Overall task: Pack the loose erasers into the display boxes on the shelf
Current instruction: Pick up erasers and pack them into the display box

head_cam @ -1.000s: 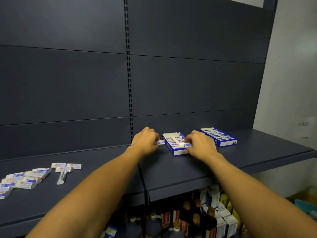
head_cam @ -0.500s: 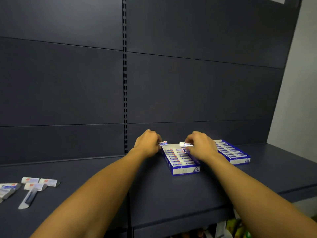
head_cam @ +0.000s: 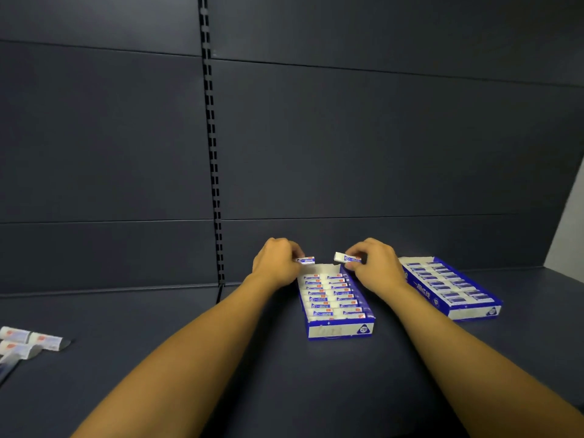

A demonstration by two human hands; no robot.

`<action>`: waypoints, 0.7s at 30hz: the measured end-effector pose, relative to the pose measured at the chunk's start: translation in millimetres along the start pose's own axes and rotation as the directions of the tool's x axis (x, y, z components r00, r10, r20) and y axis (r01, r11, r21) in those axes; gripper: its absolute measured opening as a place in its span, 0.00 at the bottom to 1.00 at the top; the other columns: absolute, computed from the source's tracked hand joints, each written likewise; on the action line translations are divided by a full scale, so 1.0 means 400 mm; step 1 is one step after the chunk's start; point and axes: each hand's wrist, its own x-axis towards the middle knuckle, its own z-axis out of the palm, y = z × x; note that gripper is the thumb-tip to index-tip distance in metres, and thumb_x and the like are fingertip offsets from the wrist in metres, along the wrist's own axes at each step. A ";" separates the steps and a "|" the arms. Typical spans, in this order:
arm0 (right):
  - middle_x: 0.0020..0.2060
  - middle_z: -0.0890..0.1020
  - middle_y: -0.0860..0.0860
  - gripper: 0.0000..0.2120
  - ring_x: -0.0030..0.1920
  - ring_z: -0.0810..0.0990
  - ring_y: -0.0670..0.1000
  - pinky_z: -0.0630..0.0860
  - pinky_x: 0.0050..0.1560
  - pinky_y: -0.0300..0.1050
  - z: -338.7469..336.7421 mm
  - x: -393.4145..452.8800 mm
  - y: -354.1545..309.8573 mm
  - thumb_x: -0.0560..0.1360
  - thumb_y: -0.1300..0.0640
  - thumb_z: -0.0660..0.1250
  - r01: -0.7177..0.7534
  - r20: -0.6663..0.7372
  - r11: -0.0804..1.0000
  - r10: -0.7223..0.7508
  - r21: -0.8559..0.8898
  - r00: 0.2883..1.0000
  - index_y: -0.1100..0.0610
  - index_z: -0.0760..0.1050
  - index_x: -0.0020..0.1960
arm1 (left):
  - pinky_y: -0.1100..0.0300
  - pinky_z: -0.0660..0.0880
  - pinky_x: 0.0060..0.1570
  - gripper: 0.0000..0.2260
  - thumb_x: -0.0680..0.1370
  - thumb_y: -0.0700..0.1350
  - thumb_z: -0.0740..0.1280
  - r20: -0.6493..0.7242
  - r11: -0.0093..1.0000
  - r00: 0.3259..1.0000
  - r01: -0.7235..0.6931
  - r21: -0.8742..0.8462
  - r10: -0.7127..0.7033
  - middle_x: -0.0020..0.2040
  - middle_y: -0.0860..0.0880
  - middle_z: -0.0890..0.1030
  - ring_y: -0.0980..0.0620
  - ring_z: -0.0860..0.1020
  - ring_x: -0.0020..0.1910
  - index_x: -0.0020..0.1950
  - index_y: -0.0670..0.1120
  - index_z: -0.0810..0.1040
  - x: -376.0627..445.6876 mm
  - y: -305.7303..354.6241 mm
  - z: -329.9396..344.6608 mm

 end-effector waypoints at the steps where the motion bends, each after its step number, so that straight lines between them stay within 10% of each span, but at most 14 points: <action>1: 0.53 0.79 0.46 0.09 0.51 0.77 0.45 0.71 0.44 0.39 0.012 0.008 0.012 0.75 0.54 0.74 0.002 0.015 1.000 -0.003 0.031 1.000 0.51 0.82 0.56 | 0.49 0.81 0.50 0.09 0.76 0.40 0.68 -0.004 1.000 1.000 0.013 -0.004 -0.013 0.52 0.52 0.83 0.51 0.80 0.51 0.51 0.51 0.84 0.004 0.004 0.009; 21: 0.50 0.79 0.44 0.10 0.45 0.77 0.40 0.70 0.38 0.32 0.118 0.100 0.092 0.74 0.55 0.75 0.088 0.087 0.963 -0.113 0.254 0.990 0.51 0.81 0.55 | 0.53 0.77 0.52 0.12 0.77 0.45 0.70 -0.064 0.988 0.997 0.051 0.148 -0.042 0.56 0.55 0.80 0.52 0.71 0.61 0.59 0.53 0.85 0.026 0.010 0.120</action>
